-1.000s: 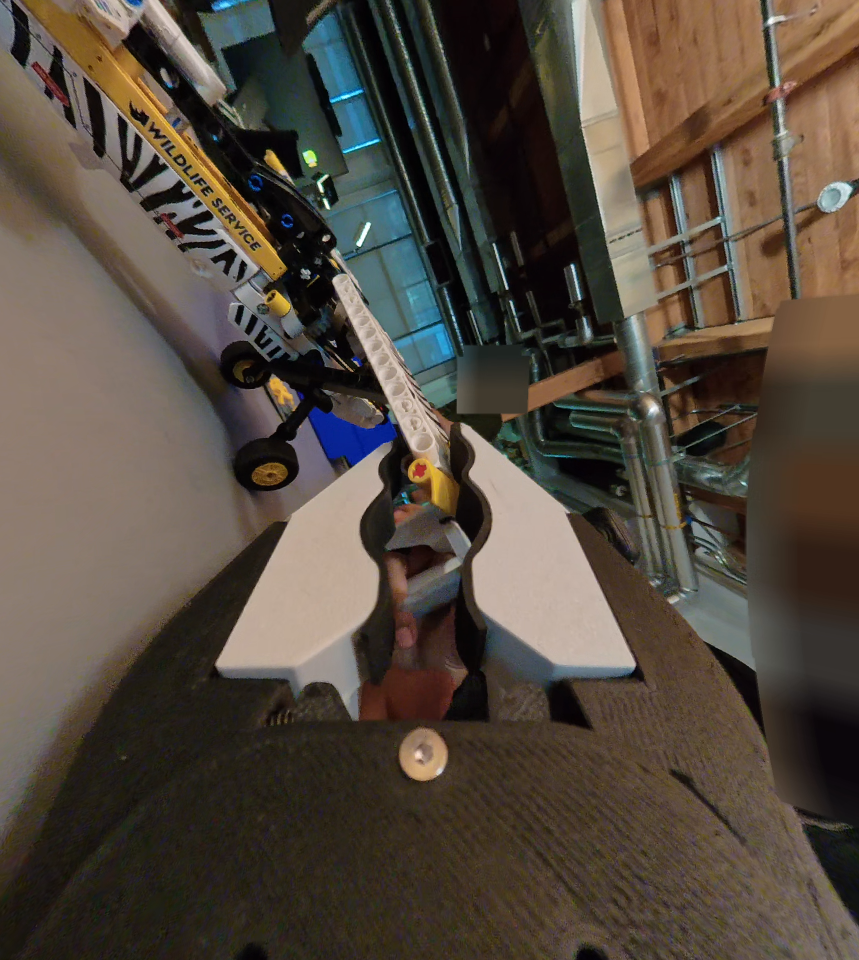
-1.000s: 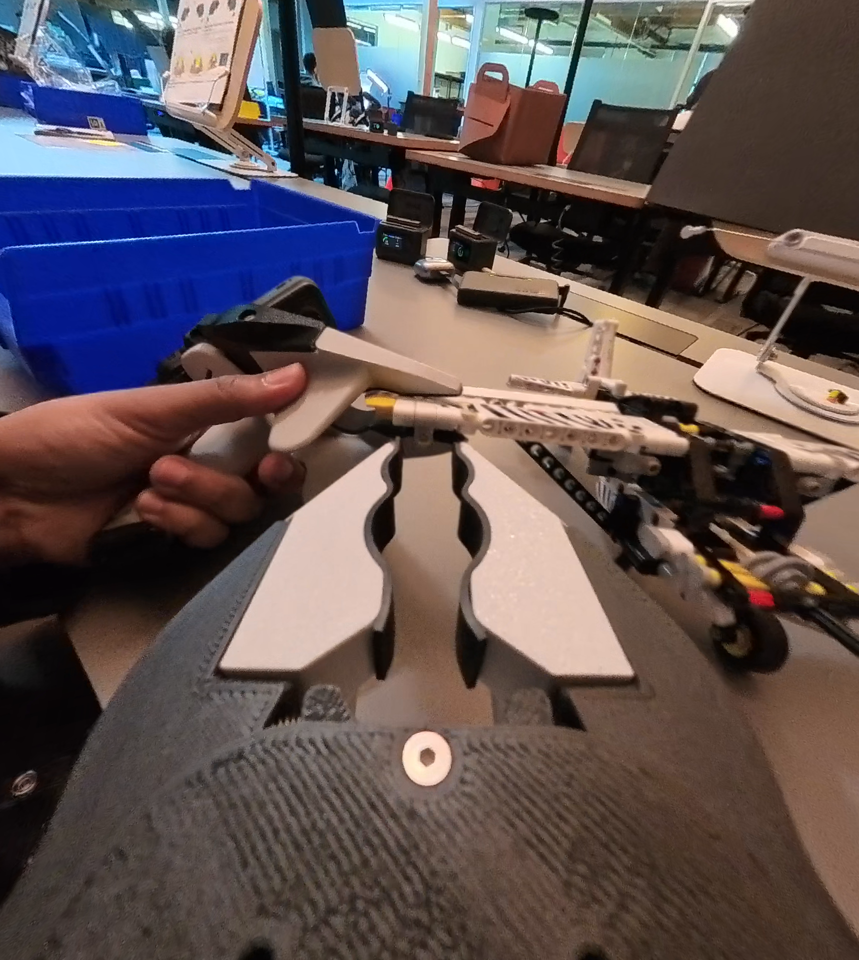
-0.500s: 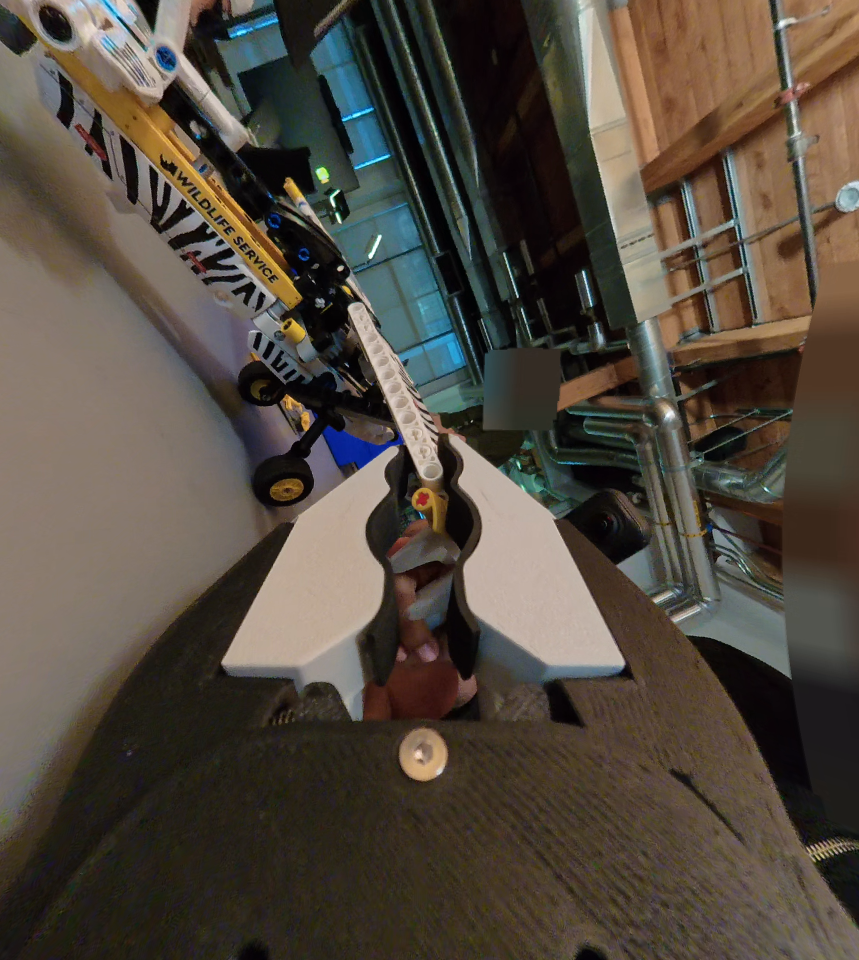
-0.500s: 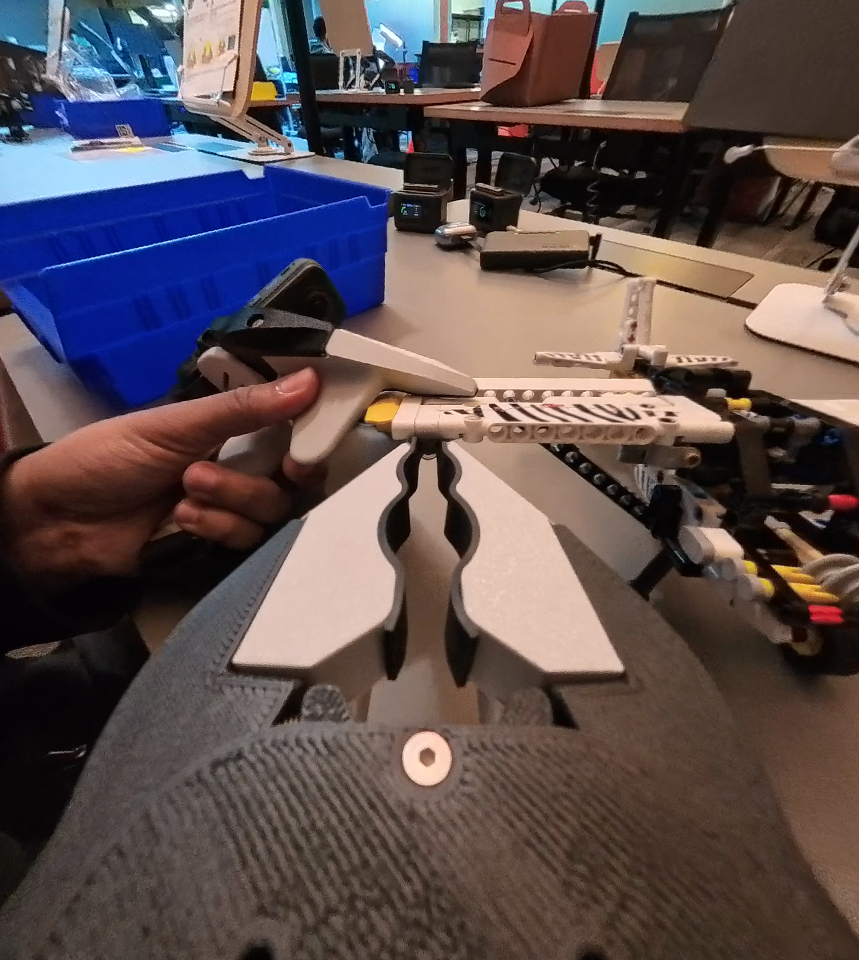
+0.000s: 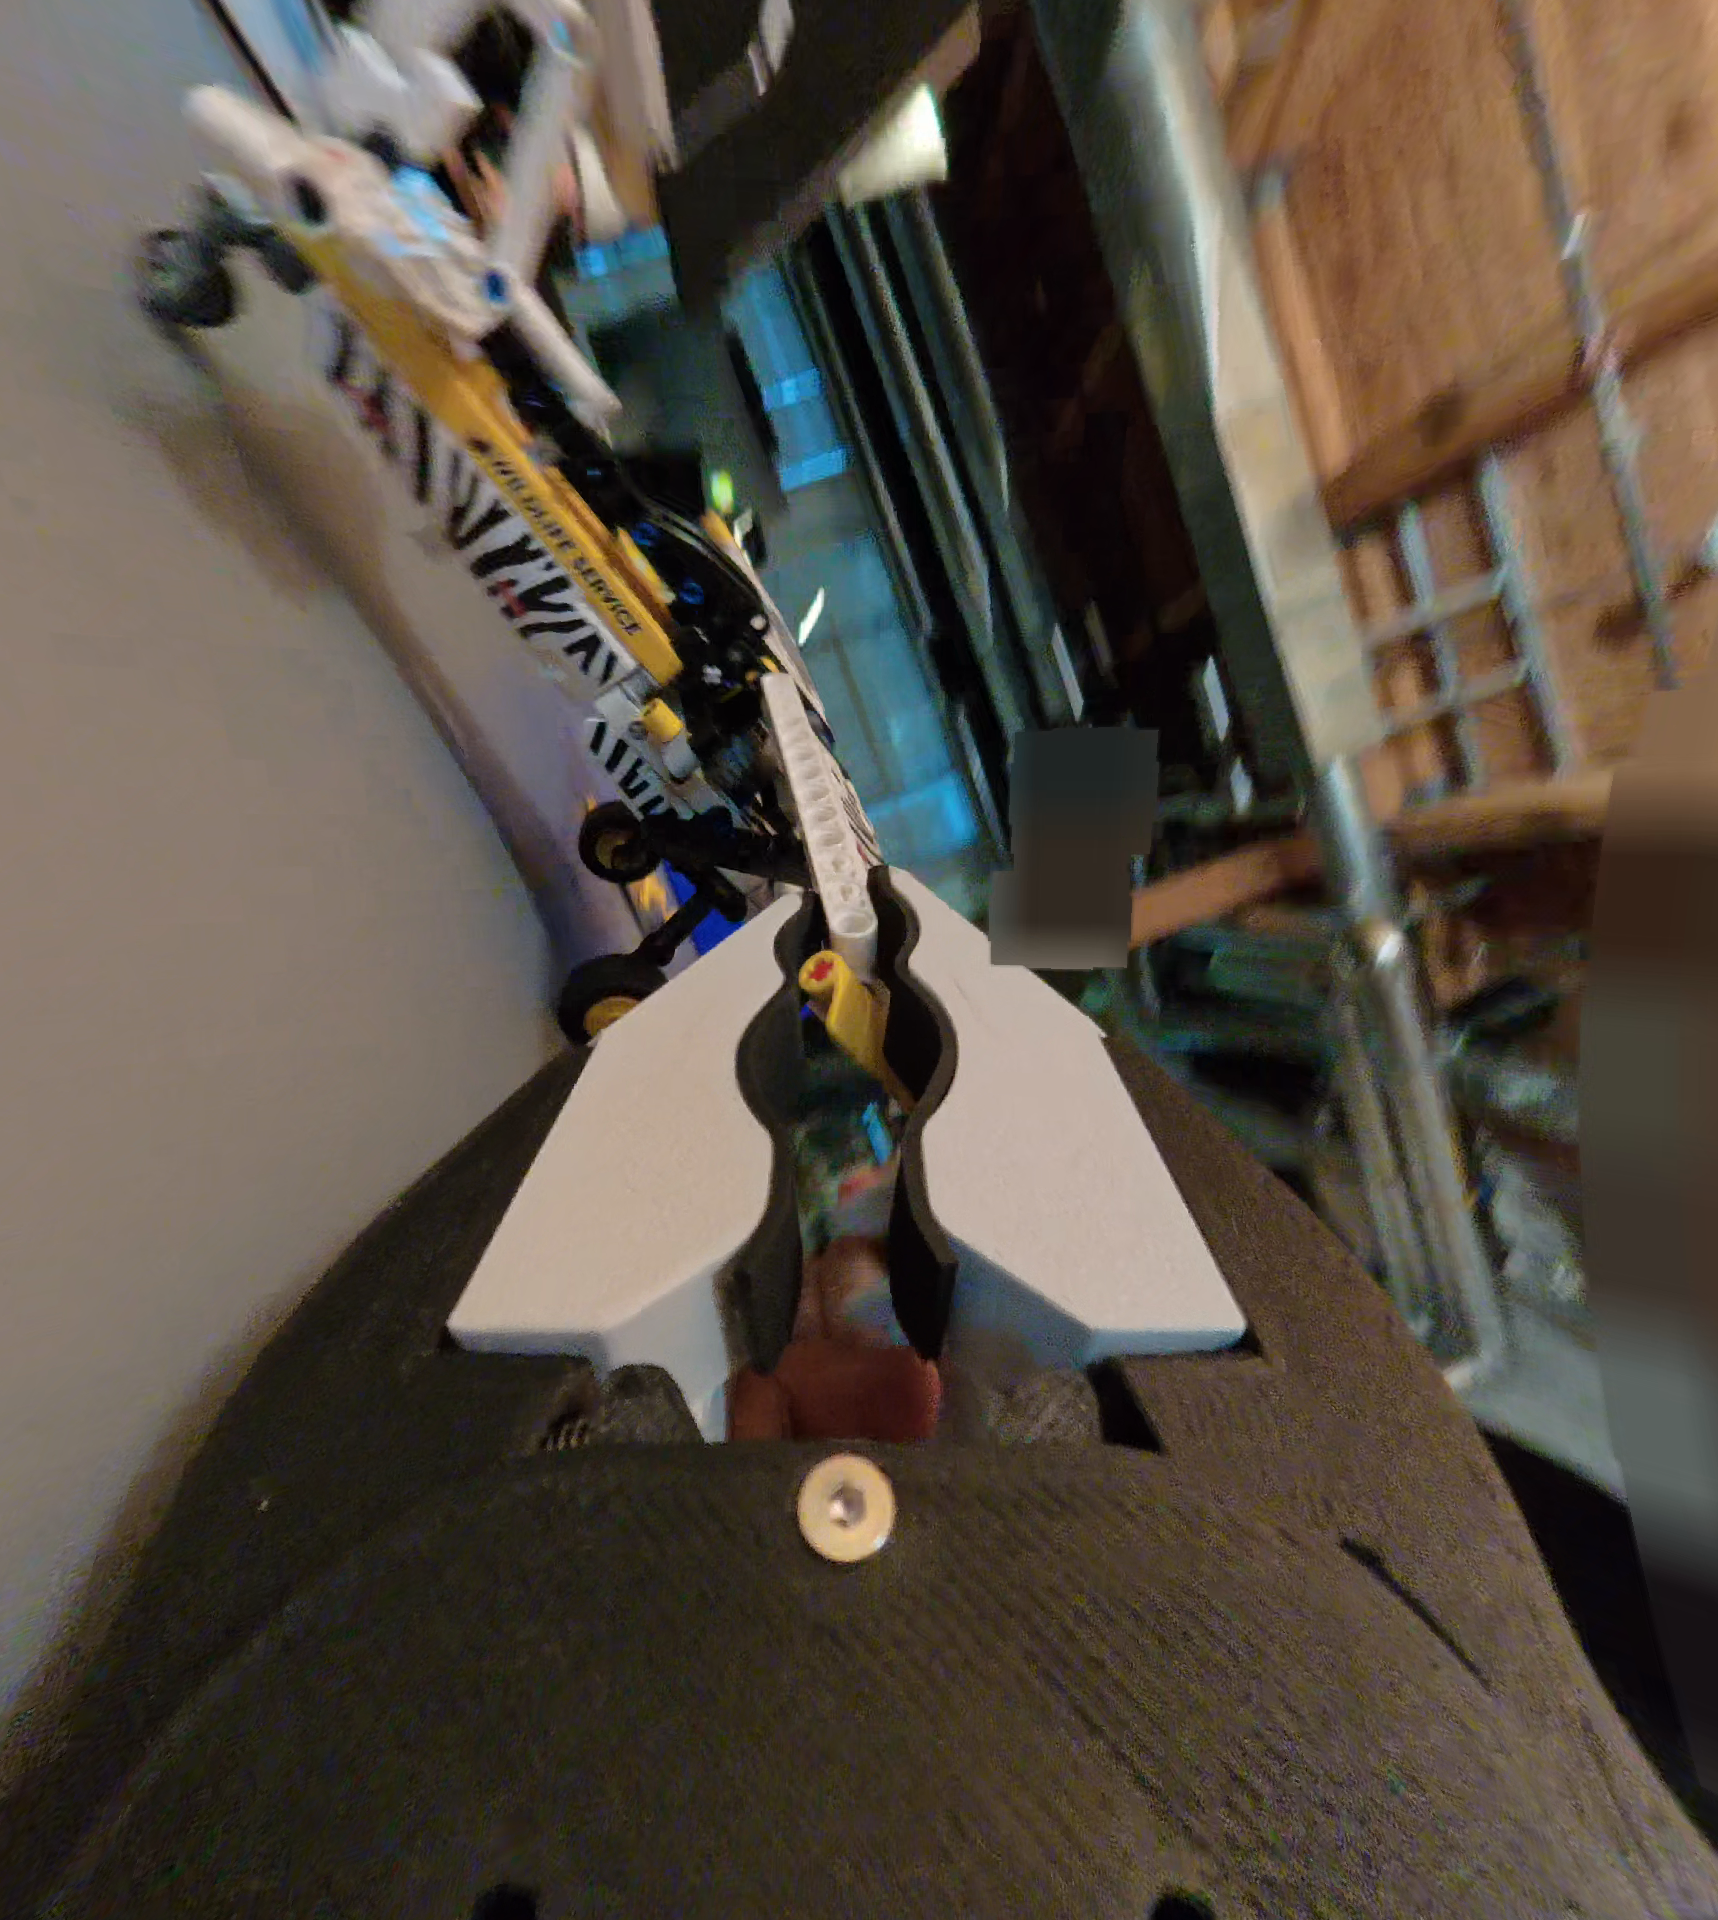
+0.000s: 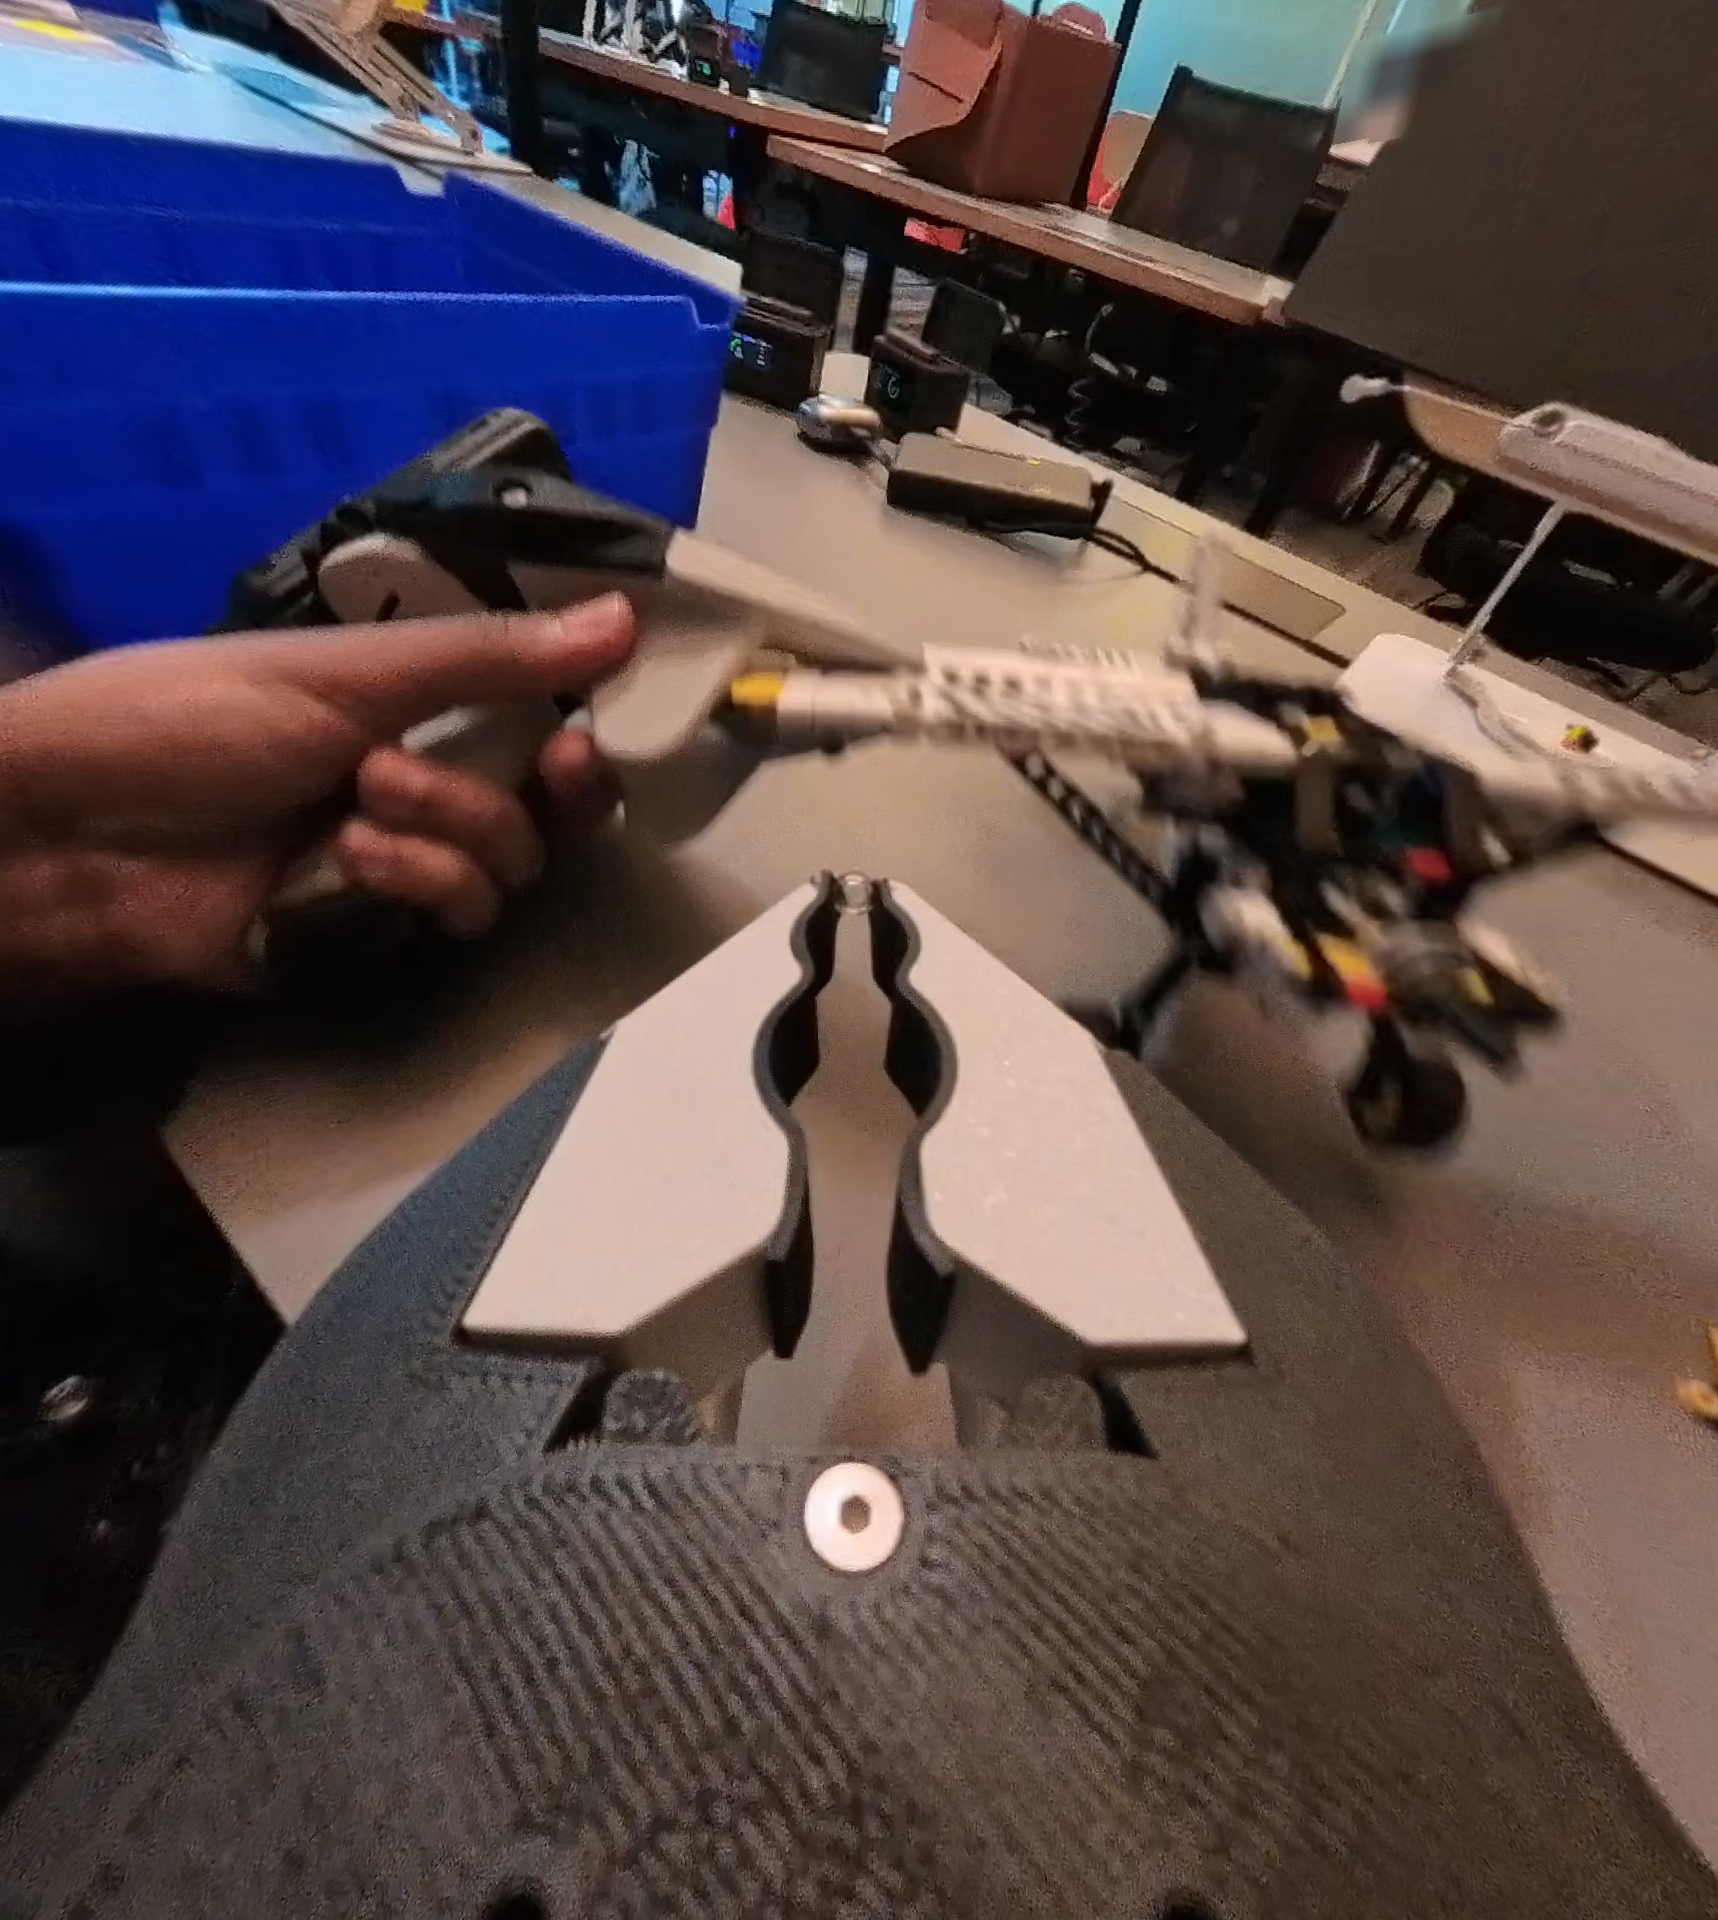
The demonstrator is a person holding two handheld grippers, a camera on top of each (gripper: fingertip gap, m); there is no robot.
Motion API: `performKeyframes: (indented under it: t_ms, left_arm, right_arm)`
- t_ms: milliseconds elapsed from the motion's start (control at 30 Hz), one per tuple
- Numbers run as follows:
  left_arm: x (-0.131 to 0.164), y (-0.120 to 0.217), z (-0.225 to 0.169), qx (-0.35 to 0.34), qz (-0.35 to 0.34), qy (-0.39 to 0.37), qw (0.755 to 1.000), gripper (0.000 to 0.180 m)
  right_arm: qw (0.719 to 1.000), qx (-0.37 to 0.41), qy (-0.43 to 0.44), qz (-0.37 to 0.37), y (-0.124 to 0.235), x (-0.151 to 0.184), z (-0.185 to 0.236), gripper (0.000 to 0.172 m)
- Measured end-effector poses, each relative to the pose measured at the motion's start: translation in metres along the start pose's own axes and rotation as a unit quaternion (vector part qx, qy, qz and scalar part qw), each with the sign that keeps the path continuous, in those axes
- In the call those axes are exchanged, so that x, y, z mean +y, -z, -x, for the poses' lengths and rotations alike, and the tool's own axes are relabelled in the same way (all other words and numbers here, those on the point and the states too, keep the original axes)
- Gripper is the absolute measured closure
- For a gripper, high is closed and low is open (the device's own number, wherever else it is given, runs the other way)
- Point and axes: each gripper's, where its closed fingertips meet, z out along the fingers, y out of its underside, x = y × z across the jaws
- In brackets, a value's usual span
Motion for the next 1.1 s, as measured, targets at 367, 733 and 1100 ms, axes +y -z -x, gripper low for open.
performKeyframes:
  t_ms: [367, 733, 1100]
  left_arm:
    - [-0.009, 0.01, -0.003, -0.005, -0.004, -0.025, 1.0, 0.174]
    - [-0.007, 0.007, -0.008, 0.037, 0.01, 0.013, 0.999, 0.17]
    - [-0.005, 0.007, -0.01, 0.048, 0.018, 0.026, 0.998, 0.169]
  right_arm:
    - [0.992, 0.093, -0.074, 0.052, 0.041, 0.043, -0.104, 0.167]
    - [0.944, 0.201, -0.103, 0.24, 0.115, 0.146, -0.237, 0.166]
    - [0.937, 0.209, -0.108, 0.257, 0.121, 0.154, -0.242, 0.145]
